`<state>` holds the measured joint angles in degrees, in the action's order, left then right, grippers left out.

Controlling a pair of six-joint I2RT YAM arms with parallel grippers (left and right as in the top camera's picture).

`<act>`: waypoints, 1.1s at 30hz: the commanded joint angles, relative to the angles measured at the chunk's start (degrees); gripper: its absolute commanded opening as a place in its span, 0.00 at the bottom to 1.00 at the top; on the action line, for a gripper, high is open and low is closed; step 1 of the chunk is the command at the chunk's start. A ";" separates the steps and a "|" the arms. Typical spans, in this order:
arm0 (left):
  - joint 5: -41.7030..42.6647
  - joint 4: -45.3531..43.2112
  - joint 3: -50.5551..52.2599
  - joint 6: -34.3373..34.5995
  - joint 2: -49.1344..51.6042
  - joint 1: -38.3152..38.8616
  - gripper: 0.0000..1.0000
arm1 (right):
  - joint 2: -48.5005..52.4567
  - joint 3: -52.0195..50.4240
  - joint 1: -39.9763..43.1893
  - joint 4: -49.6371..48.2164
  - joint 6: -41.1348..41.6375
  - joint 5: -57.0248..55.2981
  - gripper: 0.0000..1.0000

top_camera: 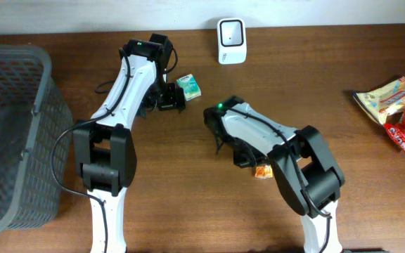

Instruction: Scan the item barcode

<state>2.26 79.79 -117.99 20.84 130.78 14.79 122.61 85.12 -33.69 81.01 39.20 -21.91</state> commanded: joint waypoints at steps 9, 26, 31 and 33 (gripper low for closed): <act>-0.61 0.24 -0.55 0.09 0.04 0.13 0.99 | -0.31 20.22 -4.11 4.28 -2.25 15.54 0.31; 19.85 0.28 3.76 -17.29 0.15 3.93 0.92 | -13.79 27.39 22.23 16.35 -30.73 25.53 0.99; 25.77 -0.02 6.97 -17.27 0.37 15.02 0.16 | -13.55 22.01 40.15 15.30 -36.02 31.15 0.99; 31.12 -3.34 10.60 -17.27 0.48 19.54 0.00 | -13.55 21.11 42.88 14.08 -36.02 31.19 0.99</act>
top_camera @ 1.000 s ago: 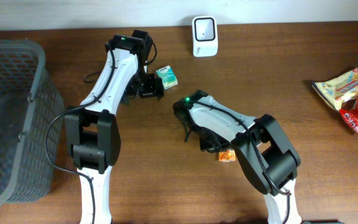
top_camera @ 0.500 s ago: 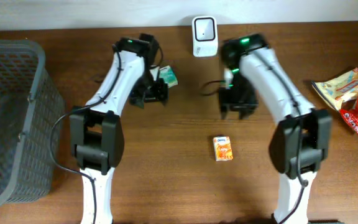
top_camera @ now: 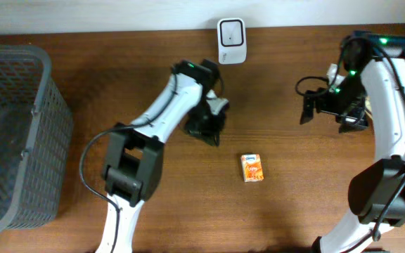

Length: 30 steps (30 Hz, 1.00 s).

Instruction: Scan the item barcode

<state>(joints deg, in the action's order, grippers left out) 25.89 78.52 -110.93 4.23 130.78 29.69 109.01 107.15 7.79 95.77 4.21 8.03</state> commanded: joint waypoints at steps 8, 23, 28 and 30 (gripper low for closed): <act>10.38 -21.05 14.23 10.73 0.59 10.93 0.00 | 0.04 -1.14 2.29 -2.36 -1.01 2.10 0.99; -10.67 -15.47 10.56 17.51 -0.31 -0.02 0.00 | 0.04 -31.08 2.36 -18.99 -15.72 34.86 0.87; -10.73 -9.31 3.67 14.45 -0.42 -4.07 0.00 | 0.04 -46.80 -4.24 -39.87 -2.64 37.42 0.20; -10.73 -7.32 3.61 14.03 -0.42 -5.46 0.00 | 0.09 -49.48 -9.77 -49.13 7.56 35.45 0.04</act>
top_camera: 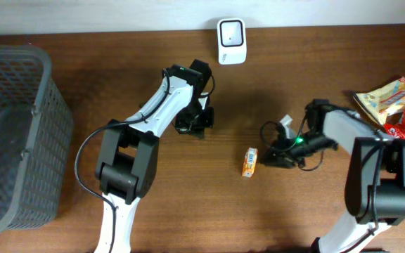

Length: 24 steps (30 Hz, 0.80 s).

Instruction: Scan the item barcode

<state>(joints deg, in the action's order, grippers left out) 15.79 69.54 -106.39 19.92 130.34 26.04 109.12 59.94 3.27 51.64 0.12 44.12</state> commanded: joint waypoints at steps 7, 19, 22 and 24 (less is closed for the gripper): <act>-0.83 6.12 -1.73 -6.82 0.02 -5.44 0.00 | -0.11 3.89 -15.65 -4.50 21.05 -4.63 0.04; -3.87 7.69 -1.73 -6.78 0.02 -10.51 0.00 | 0.04 10.80 -29.27 -4.42 26.60 -7.63 0.04; -3.87 7.69 -1.73 -6.78 0.02 -10.51 0.00 | 0.04 10.78 -33.79 -2.60 26.67 -5.40 0.04; -3.89 7.69 -1.73 -6.78 0.02 -10.51 0.02 | 0.04 10.78 -38.86 2.58 27.89 -10.25 0.04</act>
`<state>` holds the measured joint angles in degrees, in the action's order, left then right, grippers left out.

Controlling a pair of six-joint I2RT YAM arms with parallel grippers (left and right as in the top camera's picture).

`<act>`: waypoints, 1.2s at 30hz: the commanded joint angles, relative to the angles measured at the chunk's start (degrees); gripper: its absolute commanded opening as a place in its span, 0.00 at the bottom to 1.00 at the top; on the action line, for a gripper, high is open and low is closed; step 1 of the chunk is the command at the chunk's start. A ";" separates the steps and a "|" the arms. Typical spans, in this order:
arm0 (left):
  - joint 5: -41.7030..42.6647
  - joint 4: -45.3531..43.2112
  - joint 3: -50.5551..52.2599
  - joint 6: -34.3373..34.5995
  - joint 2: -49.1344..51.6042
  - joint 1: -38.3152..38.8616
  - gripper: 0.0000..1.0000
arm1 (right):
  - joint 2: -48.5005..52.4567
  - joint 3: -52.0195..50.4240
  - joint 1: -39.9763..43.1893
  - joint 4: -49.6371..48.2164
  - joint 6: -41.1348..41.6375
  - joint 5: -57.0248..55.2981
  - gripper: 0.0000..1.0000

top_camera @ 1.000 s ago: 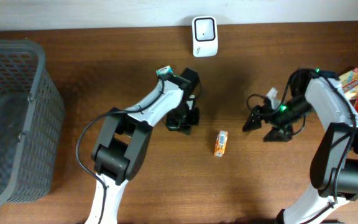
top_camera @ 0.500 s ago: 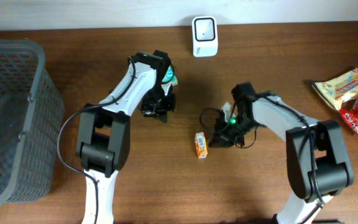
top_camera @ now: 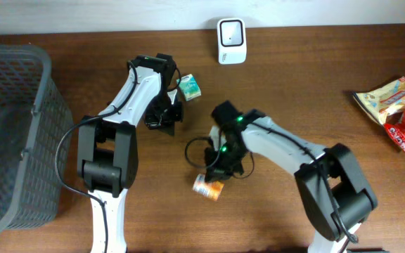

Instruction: Scan the item barcode

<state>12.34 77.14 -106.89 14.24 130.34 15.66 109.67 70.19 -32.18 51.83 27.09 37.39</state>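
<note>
A small orange carton (top_camera: 208, 187) is tilted just above the table in the lower middle, with my right gripper (top_camera: 213, 177) shut on its upper end. A small teal-and-white box (top_camera: 188, 86) lies free on the table. My left gripper (top_camera: 166, 117) hangs just below and left of it, apparently open, with nothing between its fingers. The white barcode scanner (top_camera: 231, 31) stands at the table's far edge, well away from both items.
A large grey mesh basket (top_camera: 44, 91) fills the left side. Snack bags, one yellow (top_camera: 389, 97) and one red, lie at the far right. A black cable loops beside the right wrist (top_camera: 197, 151).
My right gripper has moved from right of the orange carton to the middle and now holds it, further left and nearer the front. My left gripper moved left, and the teal box lies uncovered.
At first both grippers were near the middle, the left beside the teal box, the right over the orange carton. Then the right arm stood far right, the carton lying free. Then the right gripper lay beside the carton. Now it grips the carton, and the left hovers by the teal box.
</note>
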 commanded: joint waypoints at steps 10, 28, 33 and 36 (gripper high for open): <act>-0.42 -1.36 -1.20 -1.09 0.02 -0.13 0.33 | -0.55 1.22 -3.52 1.25 -31.36 -9.35 0.65; -0.83 -2.75 -1.16 -1.07 0.04 -0.07 0.99 | 3.96 10.25 7.48 4.52 -24.74 16.52 0.04; -0.83 -5.55 -1.16 -1.07 0.04 -0.07 0.99 | 3.96 14.36 22.75 -3.54 -27.08 49.33 0.04; -0.79 -6.84 -1.16 -1.05 0.04 -0.07 0.99 | 3.96 14.43 26.10 -11.13 -20.59 48.41 0.05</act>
<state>11.70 70.96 -107.11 13.23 130.34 15.66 113.65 83.81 -7.81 41.98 3.49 84.33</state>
